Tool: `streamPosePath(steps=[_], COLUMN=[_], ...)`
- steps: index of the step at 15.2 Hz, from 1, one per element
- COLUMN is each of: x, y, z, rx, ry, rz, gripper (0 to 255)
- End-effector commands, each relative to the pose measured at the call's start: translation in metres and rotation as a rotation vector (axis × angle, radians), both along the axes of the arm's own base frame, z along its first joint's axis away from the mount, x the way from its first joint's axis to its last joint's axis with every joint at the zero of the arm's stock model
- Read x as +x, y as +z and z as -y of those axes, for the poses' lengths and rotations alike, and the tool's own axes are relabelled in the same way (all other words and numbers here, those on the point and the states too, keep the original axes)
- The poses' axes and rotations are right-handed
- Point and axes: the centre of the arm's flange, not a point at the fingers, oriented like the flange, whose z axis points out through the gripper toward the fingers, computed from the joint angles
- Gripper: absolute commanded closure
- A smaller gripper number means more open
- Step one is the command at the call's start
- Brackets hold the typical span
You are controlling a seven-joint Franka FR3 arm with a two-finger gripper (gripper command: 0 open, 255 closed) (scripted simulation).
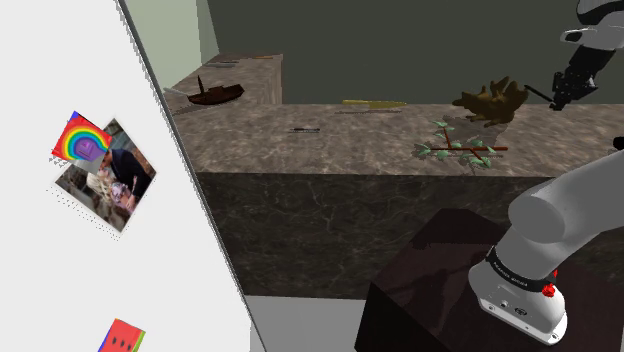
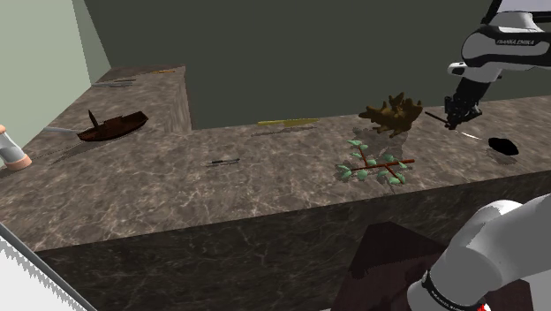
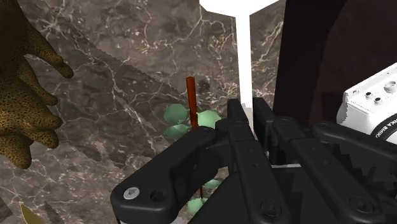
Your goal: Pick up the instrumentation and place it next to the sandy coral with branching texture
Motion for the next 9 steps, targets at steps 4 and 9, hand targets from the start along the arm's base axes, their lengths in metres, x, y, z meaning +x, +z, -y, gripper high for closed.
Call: streamPosePath(steps=[4,9], x=[0.0,0.0], y=[-0.026,-0.053], z=[-0.001,-0.001], rx=[0.0,0.0], ry=[0.0,0.0], rz=[0.0,0.0], gripper=[255,255])
